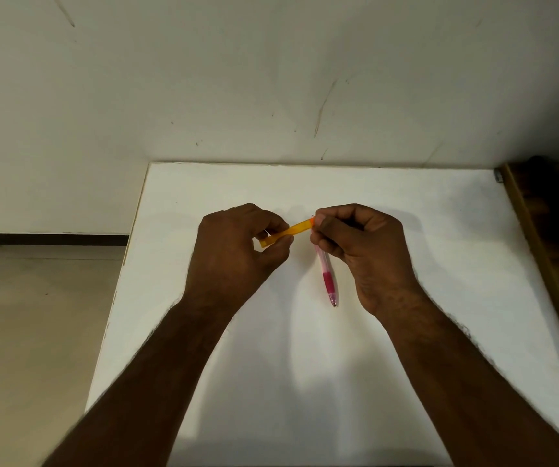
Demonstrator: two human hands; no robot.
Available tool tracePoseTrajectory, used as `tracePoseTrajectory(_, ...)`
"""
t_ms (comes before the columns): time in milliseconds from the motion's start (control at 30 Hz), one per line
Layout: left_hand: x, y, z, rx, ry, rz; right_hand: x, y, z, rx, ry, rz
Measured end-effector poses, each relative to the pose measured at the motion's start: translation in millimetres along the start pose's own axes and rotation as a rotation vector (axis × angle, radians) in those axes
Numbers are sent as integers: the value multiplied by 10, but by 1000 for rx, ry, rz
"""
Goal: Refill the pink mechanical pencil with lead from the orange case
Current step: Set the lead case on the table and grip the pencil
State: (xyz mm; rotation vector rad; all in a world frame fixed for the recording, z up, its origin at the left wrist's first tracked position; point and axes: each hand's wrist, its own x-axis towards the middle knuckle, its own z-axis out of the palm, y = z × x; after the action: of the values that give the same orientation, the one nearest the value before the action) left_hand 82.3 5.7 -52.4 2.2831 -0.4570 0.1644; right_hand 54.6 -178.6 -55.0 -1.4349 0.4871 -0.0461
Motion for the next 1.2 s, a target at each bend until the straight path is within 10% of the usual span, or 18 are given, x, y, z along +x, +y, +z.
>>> tracePoseTrajectory(700, -12, 11, 23, 17, -15, -31, 8, 60, -24, -161, -60, -37)
tracePoseTrajectory(1200, -46, 3, 235, 457, -190, -456, 32, 99, -31, -749, 77, -258)
